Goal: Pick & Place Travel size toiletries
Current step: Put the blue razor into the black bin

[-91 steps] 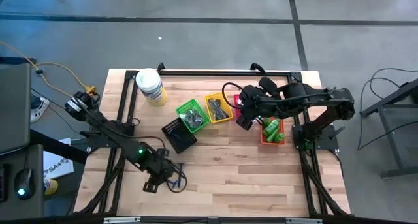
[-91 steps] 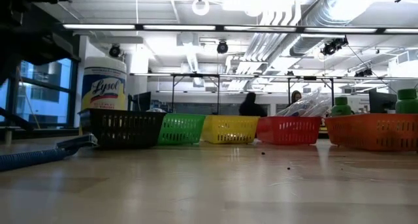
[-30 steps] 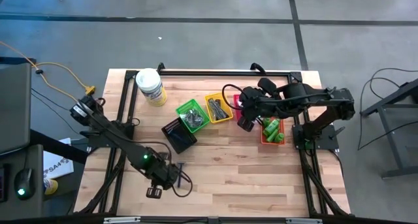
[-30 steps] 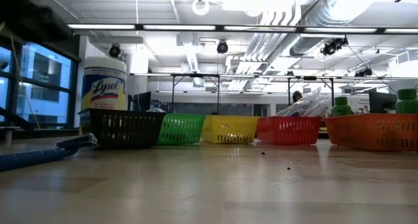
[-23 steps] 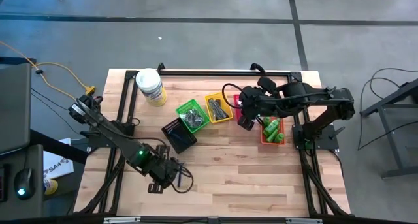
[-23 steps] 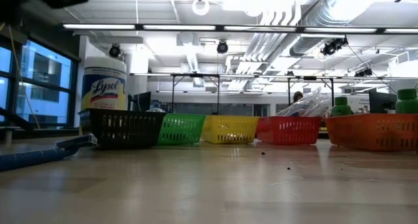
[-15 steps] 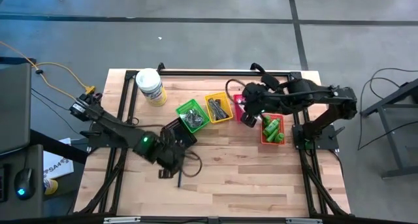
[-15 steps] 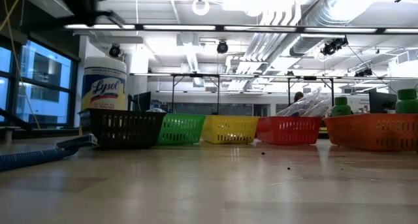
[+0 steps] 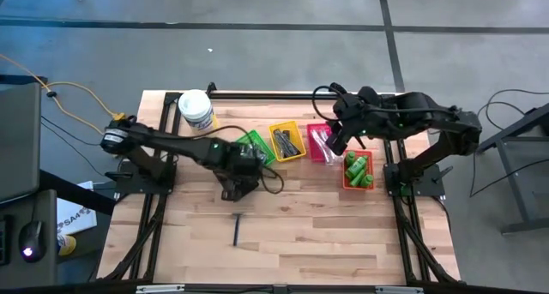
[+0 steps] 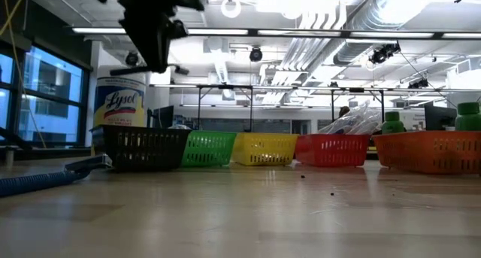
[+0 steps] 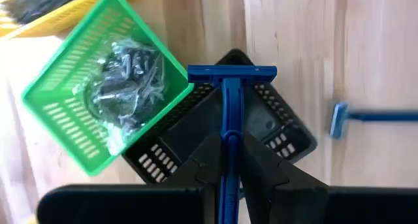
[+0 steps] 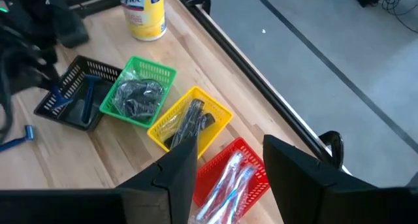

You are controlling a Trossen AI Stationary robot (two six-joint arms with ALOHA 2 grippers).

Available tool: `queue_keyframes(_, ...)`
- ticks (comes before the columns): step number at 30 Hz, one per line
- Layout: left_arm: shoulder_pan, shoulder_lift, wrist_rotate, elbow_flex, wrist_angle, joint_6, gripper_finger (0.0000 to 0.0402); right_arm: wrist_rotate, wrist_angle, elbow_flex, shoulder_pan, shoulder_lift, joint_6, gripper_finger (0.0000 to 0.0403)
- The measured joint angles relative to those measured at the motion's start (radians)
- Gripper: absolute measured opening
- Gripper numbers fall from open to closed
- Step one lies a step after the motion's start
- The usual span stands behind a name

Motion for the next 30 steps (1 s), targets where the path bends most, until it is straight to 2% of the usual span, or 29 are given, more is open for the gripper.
queue_keyframes(6, 0.098, 0.077, 0.088, -0.004, -0.005, 0.174, 0.0029, 0.003, 0.002, 0.0, 0.001, 0.002, 0.013, 0.0166)
queue_keyframes(12, 0.145, 0.107, 0.132, -0.089, 0.004, 0.223, 0.0029, 0.018, 0.002, -0.001, 0.001, 0.002, 0.056, 0.0166)
queue_keyframes(20, 0.156, 0.107, 0.166, -0.163, 0.112, 0.24, 0.0033, 0.019, 0.002, -0.001, 0.001, 0.002, 0.076, 0.0166)
queue_keyframes(24, 0.156, 0.107, 0.155, -0.174, 0.159, 0.246, 0.0057, 0.02, 0.006, -0.001, 0.001, 0.002, 0.079, 0.0166)
queue_keyframes(30, 0.156, 0.107, 0.112, -0.174, 0.146, 0.242, 0.0122, 0.02, 0.01, -0.001, 0.001, 0.002, 0.079, 0.0166)
